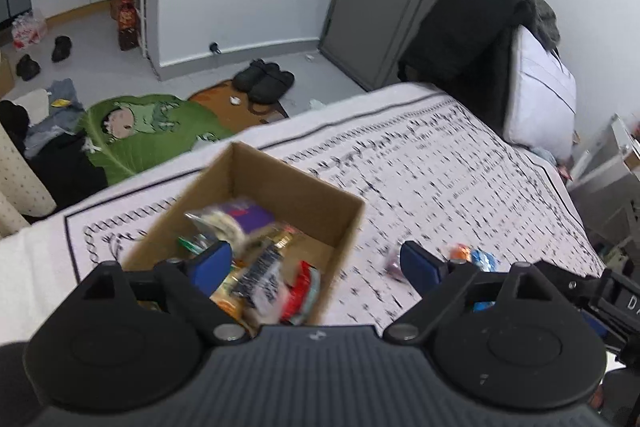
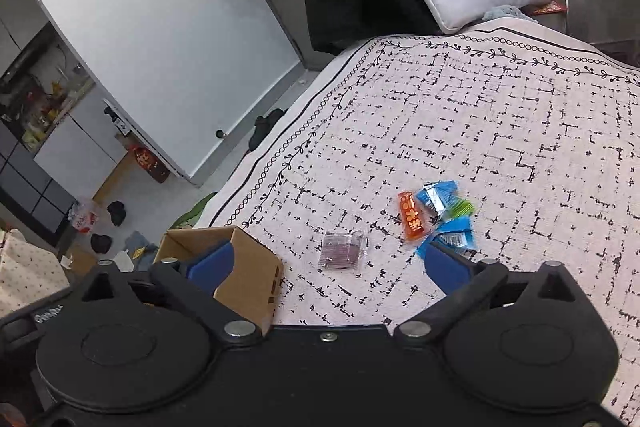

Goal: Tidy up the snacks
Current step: 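Move both open grippers back to the remaining snacks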

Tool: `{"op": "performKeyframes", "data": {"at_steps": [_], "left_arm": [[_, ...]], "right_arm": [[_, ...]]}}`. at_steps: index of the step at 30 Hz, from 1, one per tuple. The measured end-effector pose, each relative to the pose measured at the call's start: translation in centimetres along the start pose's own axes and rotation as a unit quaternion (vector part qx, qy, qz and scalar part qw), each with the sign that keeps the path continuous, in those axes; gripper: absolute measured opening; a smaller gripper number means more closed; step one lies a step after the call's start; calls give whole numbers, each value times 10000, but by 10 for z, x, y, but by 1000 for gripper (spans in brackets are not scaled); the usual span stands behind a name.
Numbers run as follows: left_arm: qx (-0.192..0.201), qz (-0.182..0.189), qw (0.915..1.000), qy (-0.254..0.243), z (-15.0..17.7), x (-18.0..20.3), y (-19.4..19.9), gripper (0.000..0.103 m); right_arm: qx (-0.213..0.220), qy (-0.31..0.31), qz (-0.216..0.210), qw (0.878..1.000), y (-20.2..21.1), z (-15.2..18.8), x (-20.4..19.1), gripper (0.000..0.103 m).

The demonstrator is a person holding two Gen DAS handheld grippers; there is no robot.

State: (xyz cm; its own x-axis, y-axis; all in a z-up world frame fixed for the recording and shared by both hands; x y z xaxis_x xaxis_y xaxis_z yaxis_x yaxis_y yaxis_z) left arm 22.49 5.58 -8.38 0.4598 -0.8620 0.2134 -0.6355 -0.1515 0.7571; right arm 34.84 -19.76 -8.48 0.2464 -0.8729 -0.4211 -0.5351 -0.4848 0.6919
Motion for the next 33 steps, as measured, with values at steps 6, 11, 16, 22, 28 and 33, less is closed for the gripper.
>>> {"op": "performKeyframes", "data": {"at_steps": [6, 11, 16, 22, 28, 33], "left_arm": [[18, 94, 9998, -160, 5, 23, 4, 91], [65, 191, 9994, -290, 6, 43, 7, 91], [162, 286, 9990, -312, 6, 61, 7, 91], [156, 427, 9984, -350, 8, 80, -1, 91], [174, 417, 9987, -256, 14, 90, -16, 90], [46, 447, 9987, -255, 19, 97, -38, 88]], "right_arm": [[1, -126, -198, 9997, 14, -10, 16, 103], [93, -264, -248, 9993, 24, -15, 32, 103], [202, -501, -235, 9983, 32, -23, 57, 103], [232, -986, -138, 9948, 31, -26, 89, 103], [91, -1241, -109, 9922, 17, -22, 103, 101], [11, -1442, -71, 9895, 7, -19, 108, 93]]}}
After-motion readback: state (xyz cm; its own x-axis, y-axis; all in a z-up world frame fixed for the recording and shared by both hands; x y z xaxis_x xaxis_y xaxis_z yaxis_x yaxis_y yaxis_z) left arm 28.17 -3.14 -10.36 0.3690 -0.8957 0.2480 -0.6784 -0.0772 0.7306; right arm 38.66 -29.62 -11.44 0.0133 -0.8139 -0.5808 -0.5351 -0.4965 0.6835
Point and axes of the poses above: each gripper's, at about its wrist camera, not at the fingertips, and y roughly against the way its jaws point, x to its right, z to its underside, the point moved 1 cm from there along -y, roughly the way its jaws point, and after that the axes turned 1 degree about -y, right-handed, at the moved point
